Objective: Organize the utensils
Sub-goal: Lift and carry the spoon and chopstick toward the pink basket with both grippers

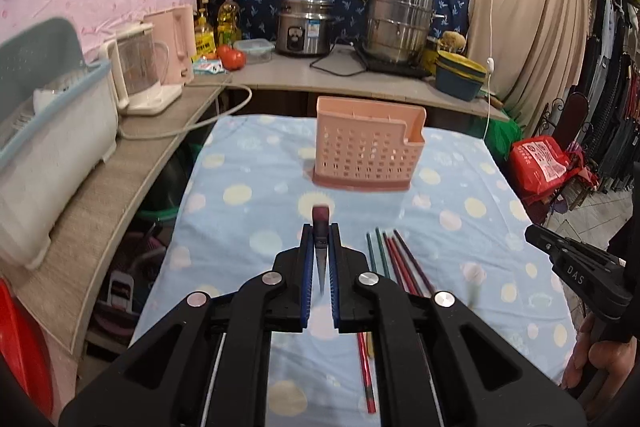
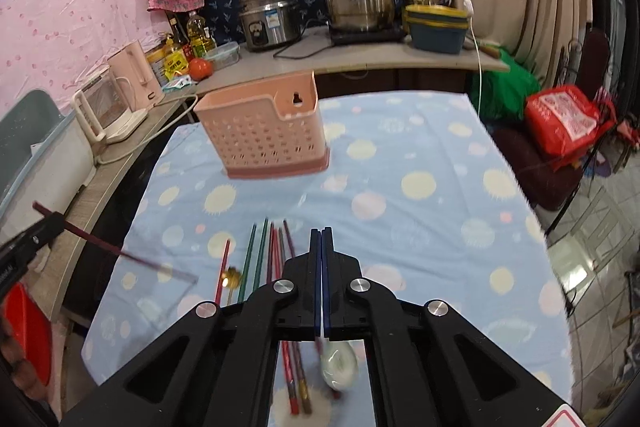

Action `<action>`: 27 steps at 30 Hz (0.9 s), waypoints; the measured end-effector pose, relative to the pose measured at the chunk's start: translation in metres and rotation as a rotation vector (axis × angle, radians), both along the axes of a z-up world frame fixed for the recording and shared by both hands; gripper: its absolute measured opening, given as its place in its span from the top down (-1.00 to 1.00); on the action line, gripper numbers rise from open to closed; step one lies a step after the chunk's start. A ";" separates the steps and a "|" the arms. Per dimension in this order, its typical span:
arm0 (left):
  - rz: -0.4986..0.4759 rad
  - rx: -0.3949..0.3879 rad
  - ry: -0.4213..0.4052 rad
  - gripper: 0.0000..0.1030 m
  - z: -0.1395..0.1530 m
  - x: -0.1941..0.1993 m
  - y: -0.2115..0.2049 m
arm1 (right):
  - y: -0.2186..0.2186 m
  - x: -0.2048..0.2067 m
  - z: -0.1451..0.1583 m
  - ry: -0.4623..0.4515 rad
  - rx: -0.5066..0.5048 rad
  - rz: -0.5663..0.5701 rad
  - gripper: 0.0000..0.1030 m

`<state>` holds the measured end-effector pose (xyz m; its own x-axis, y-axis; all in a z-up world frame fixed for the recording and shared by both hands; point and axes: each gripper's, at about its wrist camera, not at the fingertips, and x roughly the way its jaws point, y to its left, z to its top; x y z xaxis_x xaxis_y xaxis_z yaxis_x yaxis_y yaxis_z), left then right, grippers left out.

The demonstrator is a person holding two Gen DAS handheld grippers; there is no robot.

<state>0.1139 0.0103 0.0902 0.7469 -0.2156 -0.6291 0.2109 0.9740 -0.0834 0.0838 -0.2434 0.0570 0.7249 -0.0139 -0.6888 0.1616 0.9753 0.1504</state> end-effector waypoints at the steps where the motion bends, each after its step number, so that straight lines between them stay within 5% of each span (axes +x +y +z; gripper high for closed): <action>1: 0.000 0.002 -0.006 0.87 0.003 0.006 -0.002 | -0.001 0.005 0.002 -0.009 -0.013 0.001 0.99; 7: -0.005 0.011 0.002 0.87 0.001 0.030 -0.007 | -0.017 0.021 -0.024 0.065 0.012 0.003 0.96; 13: 0.010 0.013 0.017 0.87 -0.010 0.034 -0.009 | -0.017 0.033 -0.077 0.200 0.081 0.036 0.54; 27: -0.005 0.002 0.032 0.86 -0.009 0.035 -0.012 | 0.014 0.082 -0.132 0.312 0.017 0.106 0.59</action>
